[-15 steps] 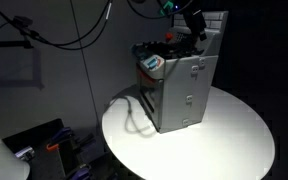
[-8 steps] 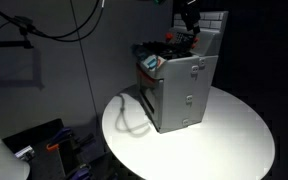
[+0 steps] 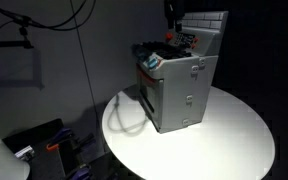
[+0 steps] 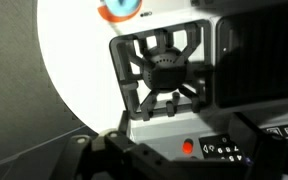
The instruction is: Press the top switch on the stove
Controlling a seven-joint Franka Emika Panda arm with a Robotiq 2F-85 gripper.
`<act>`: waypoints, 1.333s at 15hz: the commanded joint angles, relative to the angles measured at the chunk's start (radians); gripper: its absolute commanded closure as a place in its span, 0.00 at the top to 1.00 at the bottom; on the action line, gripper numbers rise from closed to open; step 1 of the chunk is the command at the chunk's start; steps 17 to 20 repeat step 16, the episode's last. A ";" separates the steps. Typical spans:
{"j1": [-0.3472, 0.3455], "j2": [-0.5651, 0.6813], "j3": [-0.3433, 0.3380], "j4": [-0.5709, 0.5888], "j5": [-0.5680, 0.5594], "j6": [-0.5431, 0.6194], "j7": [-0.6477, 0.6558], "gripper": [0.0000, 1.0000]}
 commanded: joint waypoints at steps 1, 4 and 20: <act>-0.012 -0.019 0.011 0.050 0.039 -0.140 -0.081 1.00; -0.013 -0.038 0.015 0.083 0.052 -0.262 -0.141 1.00; -0.013 -0.132 0.026 0.084 0.066 -0.385 -0.223 1.00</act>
